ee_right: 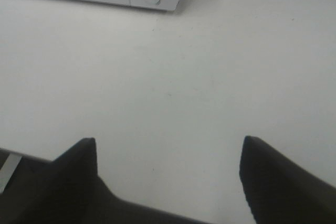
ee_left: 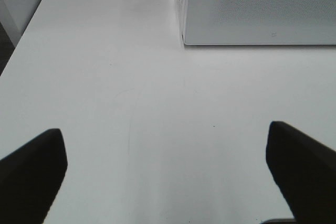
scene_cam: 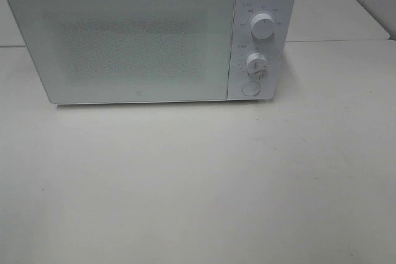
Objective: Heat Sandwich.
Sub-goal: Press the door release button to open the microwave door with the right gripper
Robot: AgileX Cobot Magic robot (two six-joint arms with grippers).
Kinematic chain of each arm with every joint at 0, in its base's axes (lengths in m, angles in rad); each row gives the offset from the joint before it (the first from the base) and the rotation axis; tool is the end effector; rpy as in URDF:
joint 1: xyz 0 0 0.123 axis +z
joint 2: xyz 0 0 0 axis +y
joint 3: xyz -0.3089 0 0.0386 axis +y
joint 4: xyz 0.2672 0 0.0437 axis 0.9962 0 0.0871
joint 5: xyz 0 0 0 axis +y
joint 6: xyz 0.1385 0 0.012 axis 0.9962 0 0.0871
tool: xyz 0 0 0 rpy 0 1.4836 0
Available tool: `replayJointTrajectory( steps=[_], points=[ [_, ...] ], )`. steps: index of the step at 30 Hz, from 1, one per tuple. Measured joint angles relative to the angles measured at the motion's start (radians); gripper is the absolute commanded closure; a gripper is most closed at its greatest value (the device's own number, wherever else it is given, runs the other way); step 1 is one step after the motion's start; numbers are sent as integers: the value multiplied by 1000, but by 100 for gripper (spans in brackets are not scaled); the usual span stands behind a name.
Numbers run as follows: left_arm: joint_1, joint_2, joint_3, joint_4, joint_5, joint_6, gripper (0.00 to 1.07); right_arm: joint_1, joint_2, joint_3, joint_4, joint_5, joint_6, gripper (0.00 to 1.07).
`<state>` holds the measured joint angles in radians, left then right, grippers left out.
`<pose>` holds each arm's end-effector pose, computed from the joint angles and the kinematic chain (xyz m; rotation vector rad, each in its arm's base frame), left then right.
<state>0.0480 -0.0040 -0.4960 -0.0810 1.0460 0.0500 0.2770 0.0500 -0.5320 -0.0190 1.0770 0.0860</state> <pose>0.0293 -0.0083 0.2655 0.0050 2.0271 -0.0348 0.0308 0.0063 0.2719 -0.1979 2.0751 0.1986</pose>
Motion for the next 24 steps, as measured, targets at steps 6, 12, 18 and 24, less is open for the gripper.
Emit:
replayJointTrajectory(
  steps=[6, 12, 18, 24],
  points=[
    [0, 0, 0, 0, 0, 0, 9, -87, -53, 24, 1, -27, 0, 33],
    [0, 0, 0, 0, 0, 0, 9, -131, -53, 26, 1, -28, 0, 33],
    [0, 0, 0, 0, 0, 0, 9, -132, -53, 26, 1, -28, 0, 33],
    [0, 0, 0, 0, 0, 0, 9, -132, -53, 26, 1, -28, 0, 33]
  ],
)
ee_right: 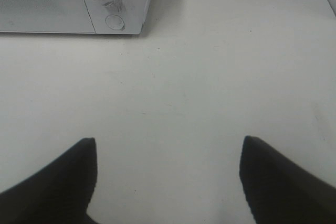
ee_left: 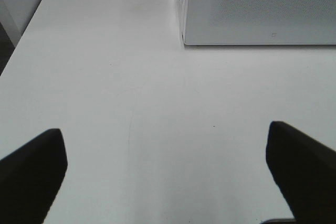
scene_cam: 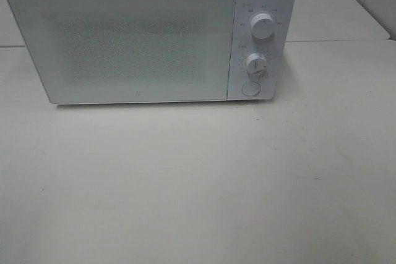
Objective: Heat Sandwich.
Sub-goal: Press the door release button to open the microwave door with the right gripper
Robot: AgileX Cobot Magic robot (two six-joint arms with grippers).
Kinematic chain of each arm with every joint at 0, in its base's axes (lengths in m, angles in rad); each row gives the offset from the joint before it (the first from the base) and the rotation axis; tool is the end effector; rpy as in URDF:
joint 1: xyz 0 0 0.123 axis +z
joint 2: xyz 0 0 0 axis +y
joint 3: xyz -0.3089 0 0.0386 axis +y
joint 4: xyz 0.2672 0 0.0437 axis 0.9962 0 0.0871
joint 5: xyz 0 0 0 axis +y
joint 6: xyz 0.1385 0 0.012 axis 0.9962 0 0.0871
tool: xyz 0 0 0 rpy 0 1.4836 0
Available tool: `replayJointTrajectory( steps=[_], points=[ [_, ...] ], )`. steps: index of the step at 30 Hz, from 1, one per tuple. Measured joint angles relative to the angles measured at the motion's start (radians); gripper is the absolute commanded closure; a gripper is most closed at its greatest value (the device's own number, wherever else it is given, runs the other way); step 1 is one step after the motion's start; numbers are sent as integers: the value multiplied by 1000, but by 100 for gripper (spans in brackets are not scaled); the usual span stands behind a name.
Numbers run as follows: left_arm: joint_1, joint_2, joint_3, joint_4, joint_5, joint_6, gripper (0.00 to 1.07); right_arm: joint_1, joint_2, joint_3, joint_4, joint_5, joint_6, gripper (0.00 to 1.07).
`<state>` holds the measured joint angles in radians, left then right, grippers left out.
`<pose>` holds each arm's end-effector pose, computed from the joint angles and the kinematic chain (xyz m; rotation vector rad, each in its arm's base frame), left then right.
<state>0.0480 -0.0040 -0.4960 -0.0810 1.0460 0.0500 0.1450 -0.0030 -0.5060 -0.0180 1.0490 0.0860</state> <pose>0.0293 -0.0083 0.2655 0.0050 2.0271 -0.0348 0.0280 0.0019 0.2681 -0.0590 2.0248 0.1247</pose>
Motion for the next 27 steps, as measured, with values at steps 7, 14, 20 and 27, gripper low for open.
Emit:
replayJointTrajectory(
  steps=[7, 14, 20, 27],
  points=[
    [0, 0, 0, 0, 0, 0, 9, 0, 0, 0, 0, 0, 0, 33],
    [0, 0, 0, 0, 0, 0, 9, 0, 35, -4, 0, -7, 0, 33],
    [0, 0, 0, 0, 0, 0, 9, 0, 116, -17, 0, -139, 0, 33],
    [0, 0, 0, 0, 0, 0, 9, 0, 232, -17, 0, -278, 0, 33]
  ],
)
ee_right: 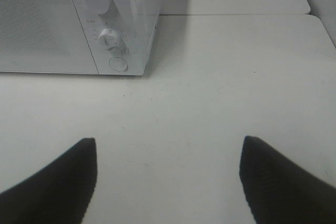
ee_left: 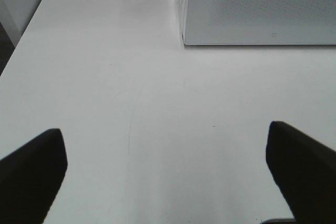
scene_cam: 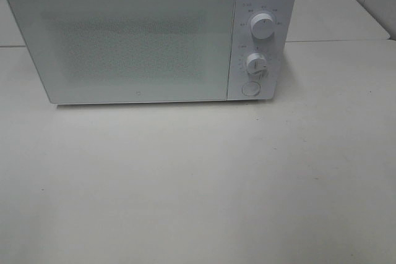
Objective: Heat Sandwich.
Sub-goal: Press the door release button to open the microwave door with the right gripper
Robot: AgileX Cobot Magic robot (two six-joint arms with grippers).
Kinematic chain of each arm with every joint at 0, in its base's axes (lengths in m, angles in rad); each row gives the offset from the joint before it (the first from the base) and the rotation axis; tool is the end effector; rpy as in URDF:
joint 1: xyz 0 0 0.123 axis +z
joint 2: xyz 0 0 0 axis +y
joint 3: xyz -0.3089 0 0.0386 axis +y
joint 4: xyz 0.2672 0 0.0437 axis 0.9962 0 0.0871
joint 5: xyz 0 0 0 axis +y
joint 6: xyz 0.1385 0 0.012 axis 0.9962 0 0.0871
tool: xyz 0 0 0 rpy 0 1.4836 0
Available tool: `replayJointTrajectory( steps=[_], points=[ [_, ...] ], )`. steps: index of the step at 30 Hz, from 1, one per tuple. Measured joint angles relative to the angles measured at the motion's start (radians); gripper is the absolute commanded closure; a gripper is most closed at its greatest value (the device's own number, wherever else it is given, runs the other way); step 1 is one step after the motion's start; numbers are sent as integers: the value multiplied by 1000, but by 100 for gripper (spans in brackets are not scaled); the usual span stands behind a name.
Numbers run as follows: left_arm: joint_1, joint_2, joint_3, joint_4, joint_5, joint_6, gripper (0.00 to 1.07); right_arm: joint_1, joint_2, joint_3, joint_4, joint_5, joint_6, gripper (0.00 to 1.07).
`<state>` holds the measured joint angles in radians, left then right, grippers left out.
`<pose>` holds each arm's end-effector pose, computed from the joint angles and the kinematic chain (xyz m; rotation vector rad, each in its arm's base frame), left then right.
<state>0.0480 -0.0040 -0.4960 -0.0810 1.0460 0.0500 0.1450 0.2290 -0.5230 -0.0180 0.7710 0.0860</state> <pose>0.0293 -0.0083 0.2655 0.0050 2.0271 -0.0348 0.0790 0.0098 0.2971 -0.0623 1.9618 0.1310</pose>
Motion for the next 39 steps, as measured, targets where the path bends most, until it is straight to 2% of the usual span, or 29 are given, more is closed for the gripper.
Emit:
replayJointTrajectory(
  steps=[39],
  points=[
    [0, 0, 0, 0, 0, 0, 9, 0, 677, 2, 1, -670, 0, 33]
  ],
)
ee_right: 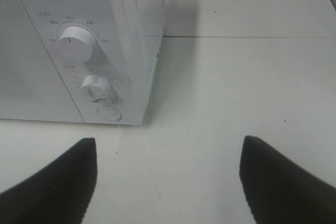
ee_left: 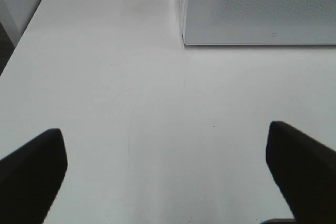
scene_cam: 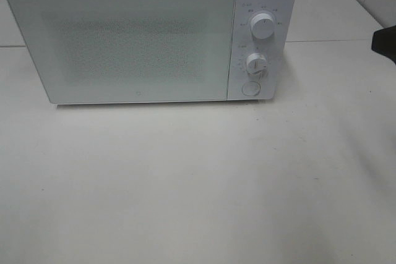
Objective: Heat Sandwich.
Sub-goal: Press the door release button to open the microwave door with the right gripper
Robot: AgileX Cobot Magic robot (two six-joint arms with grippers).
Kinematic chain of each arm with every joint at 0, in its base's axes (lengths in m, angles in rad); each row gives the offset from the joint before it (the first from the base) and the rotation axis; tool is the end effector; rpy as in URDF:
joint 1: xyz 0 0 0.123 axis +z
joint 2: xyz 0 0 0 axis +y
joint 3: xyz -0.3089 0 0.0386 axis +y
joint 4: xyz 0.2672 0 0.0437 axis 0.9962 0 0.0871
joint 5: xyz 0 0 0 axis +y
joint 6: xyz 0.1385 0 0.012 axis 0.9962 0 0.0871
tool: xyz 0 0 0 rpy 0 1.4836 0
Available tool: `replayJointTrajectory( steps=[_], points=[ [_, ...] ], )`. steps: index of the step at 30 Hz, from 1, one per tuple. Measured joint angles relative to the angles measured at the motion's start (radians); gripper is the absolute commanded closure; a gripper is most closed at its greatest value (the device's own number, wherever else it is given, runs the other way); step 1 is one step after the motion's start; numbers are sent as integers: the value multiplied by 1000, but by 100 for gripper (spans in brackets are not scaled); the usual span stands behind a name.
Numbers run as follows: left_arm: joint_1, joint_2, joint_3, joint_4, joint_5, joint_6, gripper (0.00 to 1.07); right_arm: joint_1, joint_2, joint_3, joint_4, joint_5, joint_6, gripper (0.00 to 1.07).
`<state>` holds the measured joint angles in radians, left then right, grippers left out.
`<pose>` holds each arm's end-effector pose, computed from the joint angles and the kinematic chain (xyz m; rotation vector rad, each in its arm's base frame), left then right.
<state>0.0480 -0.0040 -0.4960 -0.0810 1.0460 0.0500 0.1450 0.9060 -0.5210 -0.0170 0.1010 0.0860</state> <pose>0.0293 -0.0083 0.2655 0.0050 2.0271 -0.0348 0.2295 0.0333 0.2760 -0.0737 1.9708 0.1382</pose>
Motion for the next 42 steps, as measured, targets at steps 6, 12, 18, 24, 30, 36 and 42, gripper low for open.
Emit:
replayJointTrajectory(
  steps=[6, 12, 18, 24, 30, 36, 42],
  points=[
    [0, 0, 0, 0, 0, 0, 9, 0, 81, 75, 0, -205, 3, 33],
    [0, 0, 0, 0, 0, 0, 9, 0, 160, 194, 1, -529, 2, 33],
    [0, 0, 0, 0, 0, 0, 9, 0, 230, 252, 58, -725, -27, 33],
    [0, 0, 0, 0, 0, 0, 9, 0, 291, 286, 132, -835, -66, 33],
    [0, 0, 0, 0, 0, 0, 9, 3, 353, 289, 183, -869, -79, 33],
    [0, 0, 0, 0, 0, 0, 9, 126, 438, 288, 295, -939, -148, 33],
    [0, 0, 0, 0, 0, 0, 9, 279, 545, 287, 450, -1072, -245, 33]
  ],
)
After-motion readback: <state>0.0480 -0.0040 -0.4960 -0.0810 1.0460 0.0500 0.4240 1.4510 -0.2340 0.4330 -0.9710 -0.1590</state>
